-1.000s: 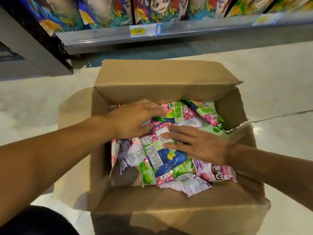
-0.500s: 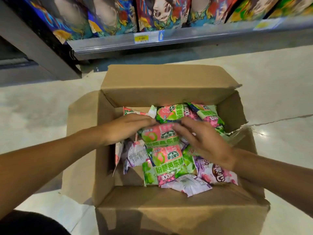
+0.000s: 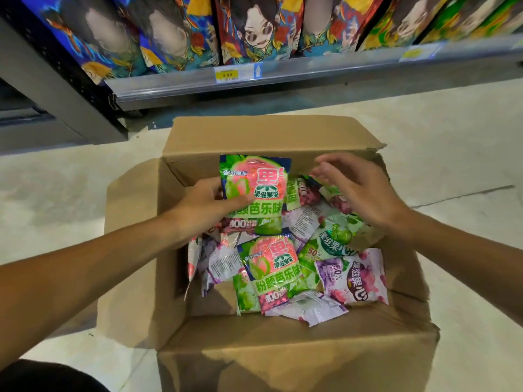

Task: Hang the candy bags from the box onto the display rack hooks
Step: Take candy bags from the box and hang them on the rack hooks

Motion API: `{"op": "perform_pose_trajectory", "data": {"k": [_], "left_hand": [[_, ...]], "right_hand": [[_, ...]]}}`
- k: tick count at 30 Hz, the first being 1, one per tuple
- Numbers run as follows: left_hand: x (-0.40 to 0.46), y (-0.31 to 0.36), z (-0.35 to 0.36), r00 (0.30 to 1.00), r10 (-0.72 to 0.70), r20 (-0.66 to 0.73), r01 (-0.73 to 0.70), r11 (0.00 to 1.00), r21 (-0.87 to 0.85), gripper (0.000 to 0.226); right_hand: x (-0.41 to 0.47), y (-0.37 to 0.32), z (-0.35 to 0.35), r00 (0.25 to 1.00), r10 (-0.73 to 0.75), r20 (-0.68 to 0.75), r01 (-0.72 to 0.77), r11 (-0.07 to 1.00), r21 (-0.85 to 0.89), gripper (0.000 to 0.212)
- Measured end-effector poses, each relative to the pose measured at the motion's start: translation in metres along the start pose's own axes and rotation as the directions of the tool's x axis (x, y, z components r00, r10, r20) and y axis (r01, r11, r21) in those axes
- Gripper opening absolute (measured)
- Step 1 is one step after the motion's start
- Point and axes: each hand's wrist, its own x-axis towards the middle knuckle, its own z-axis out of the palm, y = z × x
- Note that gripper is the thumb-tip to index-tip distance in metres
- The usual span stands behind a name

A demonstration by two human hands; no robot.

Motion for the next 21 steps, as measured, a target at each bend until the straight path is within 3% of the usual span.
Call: {"op": "perform_pose_trajectory", "data": {"k": [2, 7, 12, 16, 21], "left_hand": [[0.001, -0.003, -0.003, 1.000, -0.003, -0.013, 0.003, 1.000, 0.011, 0.028], [0.001, -0.006, -0.005, 0.999, -0.016, -0.029, 0.017, 1.000, 0.024, 0.026], [0.001, -0.011, -0.007, 1.000, -0.026, 0.002, 0.026, 0.998, 0.052, 0.025], [0.003, -0.016, -0.014, 1.000, -0.019, 0.004, 0.019, 0.996, 0.086, 0.025], [0.004, -0.016, -0.013, 1.000, 0.004, 0.016, -0.006, 0.994, 0.111, 0.024]], "right_hand": [[0.006, 0.007, -0.014, 0.998, 0.047, -0.037, -0.052, 0.986, -0.159, 0.024], [0.022, 0.032, -0.026, 0.933, 0.348, 0.088, -0.265, 0.833, -0.485, 0.037], [0.040, 0.058, -0.013, 0.860, 0.468, 0.205, -0.309, 0.796, -0.520, 0.066], [0.047, 0.085, -0.009, 0.831, 0.535, 0.155, -0.381, 0.750, -0.541, 0.092], [0.034, 0.068, -0.006, 0.877, 0.480, 0.018, -0.398, 0.746, -0.533, 0.082]]}}
